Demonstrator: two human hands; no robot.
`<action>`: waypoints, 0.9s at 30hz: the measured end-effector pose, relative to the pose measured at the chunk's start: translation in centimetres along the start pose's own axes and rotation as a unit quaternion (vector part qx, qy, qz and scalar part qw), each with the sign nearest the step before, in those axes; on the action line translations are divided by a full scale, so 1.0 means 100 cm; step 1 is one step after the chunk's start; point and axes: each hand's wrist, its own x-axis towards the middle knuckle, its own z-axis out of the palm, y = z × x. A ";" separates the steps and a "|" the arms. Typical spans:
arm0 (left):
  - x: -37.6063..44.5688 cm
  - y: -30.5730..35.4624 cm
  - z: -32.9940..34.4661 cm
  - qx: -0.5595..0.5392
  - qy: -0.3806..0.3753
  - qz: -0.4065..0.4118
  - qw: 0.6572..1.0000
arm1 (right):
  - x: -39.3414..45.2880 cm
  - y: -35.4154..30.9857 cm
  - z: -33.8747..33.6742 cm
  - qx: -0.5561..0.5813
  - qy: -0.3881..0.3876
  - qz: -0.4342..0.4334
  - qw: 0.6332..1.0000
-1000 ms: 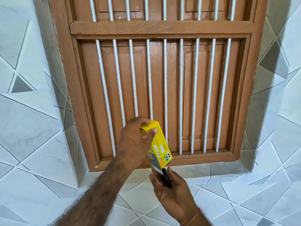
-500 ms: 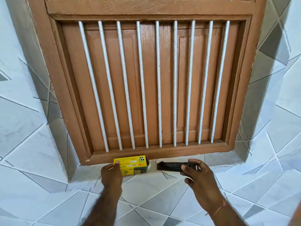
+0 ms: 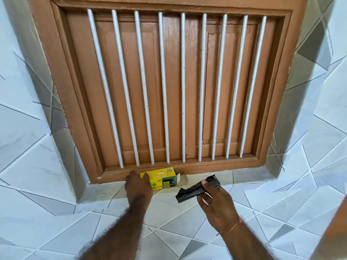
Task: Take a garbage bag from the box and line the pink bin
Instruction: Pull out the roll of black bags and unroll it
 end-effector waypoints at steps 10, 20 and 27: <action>-0.077 0.030 -0.038 -0.074 -0.279 0.241 0.927 | -0.004 0.018 0.013 -0.045 -0.020 0.008 0.999; -0.089 0.047 -0.047 -0.221 -0.198 0.083 0.951 | -0.012 0.034 0.030 0.025 -0.074 0.069 0.995; -0.088 0.054 -0.054 -0.293 -0.197 -0.028 0.935 | -0.016 0.044 0.041 0.055 -0.082 0.142 0.985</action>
